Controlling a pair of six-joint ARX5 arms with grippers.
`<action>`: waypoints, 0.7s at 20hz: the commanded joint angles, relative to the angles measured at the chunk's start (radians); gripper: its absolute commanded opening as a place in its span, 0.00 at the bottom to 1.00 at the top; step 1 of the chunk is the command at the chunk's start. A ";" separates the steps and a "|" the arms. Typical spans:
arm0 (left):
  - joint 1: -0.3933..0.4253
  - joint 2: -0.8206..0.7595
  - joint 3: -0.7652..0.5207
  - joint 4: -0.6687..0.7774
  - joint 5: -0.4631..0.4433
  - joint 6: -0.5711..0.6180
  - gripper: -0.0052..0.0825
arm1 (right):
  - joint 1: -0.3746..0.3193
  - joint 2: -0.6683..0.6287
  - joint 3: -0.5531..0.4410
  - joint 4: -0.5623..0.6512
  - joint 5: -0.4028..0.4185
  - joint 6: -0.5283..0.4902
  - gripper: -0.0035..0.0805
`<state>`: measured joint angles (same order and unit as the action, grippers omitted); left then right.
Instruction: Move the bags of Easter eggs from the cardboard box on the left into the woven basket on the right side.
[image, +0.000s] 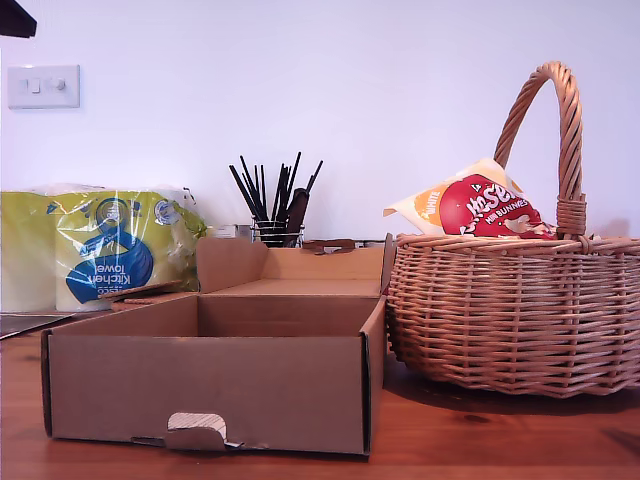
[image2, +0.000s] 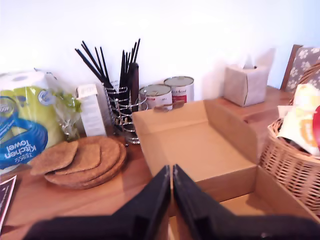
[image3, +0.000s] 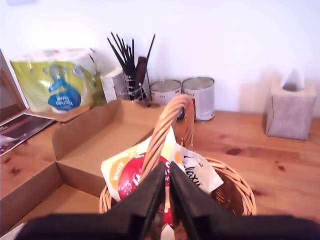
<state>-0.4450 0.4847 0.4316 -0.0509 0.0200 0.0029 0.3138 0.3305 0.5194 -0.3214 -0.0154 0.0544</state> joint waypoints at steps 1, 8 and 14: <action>-0.003 -0.002 -0.013 -0.006 0.000 -0.003 0.04 | 0.000 0.013 -0.005 -0.011 0.000 0.001 0.03; -0.003 0.000 -0.013 -0.064 -0.002 -0.003 0.04 | 0.000 0.027 -0.005 -0.116 0.000 0.001 0.03; -0.003 0.000 -0.013 -0.127 -0.002 -0.003 0.04 | 0.000 0.027 -0.005 -0.199 0.000 0.001 0.03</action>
